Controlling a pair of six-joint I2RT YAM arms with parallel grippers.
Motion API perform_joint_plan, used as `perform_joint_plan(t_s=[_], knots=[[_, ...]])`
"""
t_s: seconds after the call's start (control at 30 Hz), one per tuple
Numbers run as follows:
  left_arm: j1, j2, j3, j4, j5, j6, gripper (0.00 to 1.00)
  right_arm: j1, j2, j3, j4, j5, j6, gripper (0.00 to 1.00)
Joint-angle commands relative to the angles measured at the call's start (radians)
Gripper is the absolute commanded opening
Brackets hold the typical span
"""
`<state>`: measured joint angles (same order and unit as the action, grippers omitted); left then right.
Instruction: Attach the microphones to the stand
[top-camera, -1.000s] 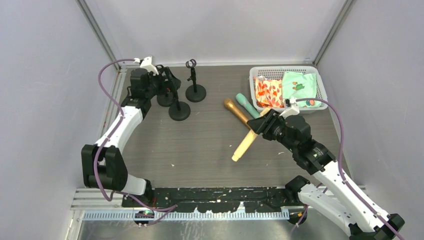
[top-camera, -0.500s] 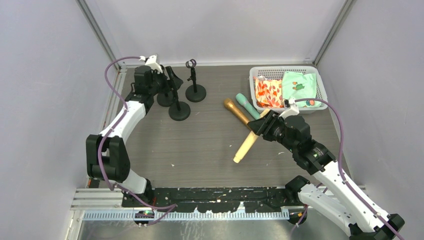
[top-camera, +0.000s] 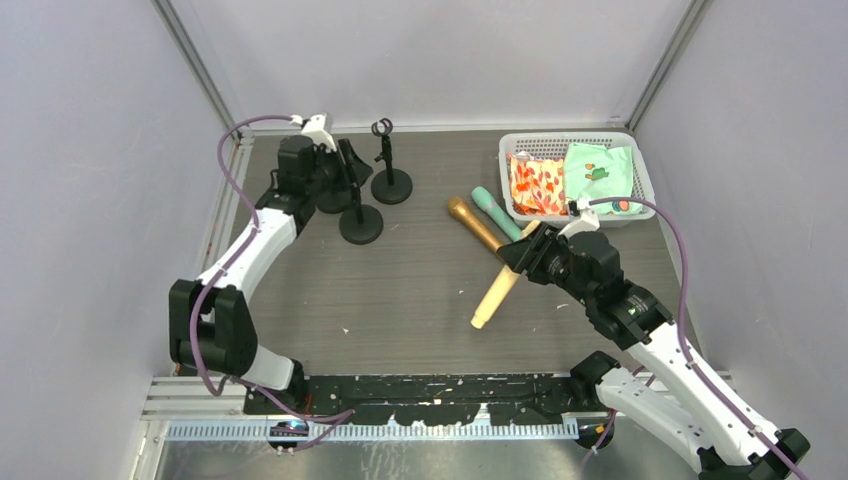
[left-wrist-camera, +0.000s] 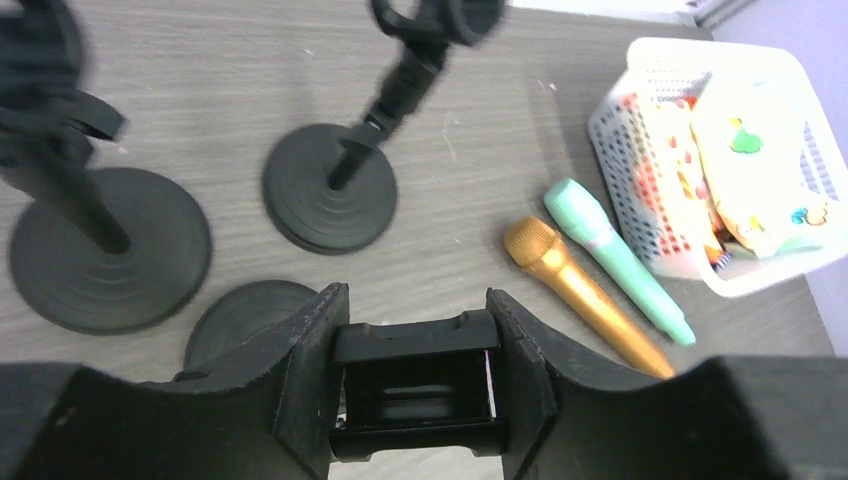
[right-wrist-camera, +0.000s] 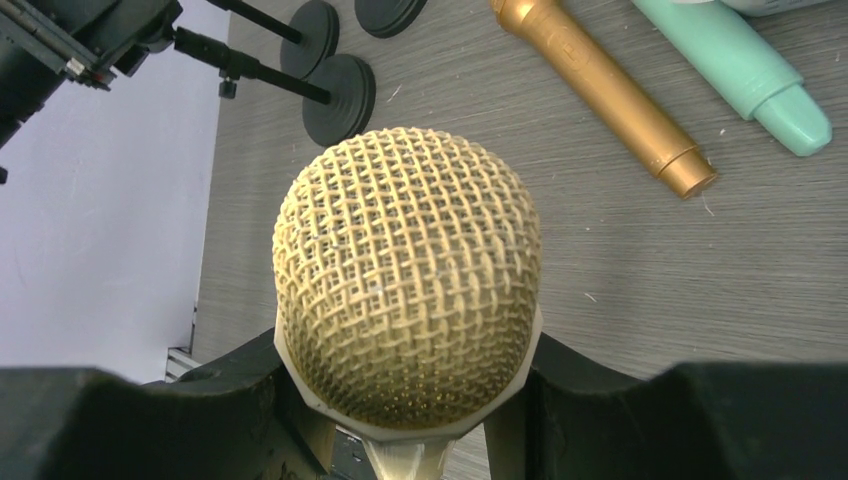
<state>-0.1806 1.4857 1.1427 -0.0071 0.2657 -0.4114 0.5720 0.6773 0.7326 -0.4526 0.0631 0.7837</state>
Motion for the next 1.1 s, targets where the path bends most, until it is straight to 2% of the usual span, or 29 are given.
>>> perform_joint_plan(t_s=[0.0, 0.17, 0.4, 0.53, 0.6, 1.07], knots=[[-0.116, -0.134, -0.026, -0.022, -0.057, -0.042, 0.3, 0.0, -0.032, 0.058, -0.005, 0.04, -0.024, 0.09], [-0.228, -0.205, -0.097, -0.023, -0.174, -0.171, 0.15, 0.0, -0.055, 0.054, -0.026, 0.052, -0.023, 0.09], [-0.384, -0.273, -0.175, -0.02, -0.395, -0.336, 0.01, -0.001, -0.078, 0.054, -0.05, 0.061, -0.021, 0.09], [-0.461, -0.318, -0.225, -0.031, -0.56, -0.441, 0.01, -0.001, -0.089, 0.049, -0.052, 0.065, -0.014, 0.09], [-0.483, -0.324, -0.25, -0.016, -0.584, -0.48, 0.01, -0.001, -0.093, 0.046, -0.052, 0.067, -0.01, 0.09], [-0.507, -0.372, -0.402, 0.199, -0.575, -0.575, 0.03, -0.001, -0.098, 0.036, -0.048, 0.073, 0.012, 0.09]])
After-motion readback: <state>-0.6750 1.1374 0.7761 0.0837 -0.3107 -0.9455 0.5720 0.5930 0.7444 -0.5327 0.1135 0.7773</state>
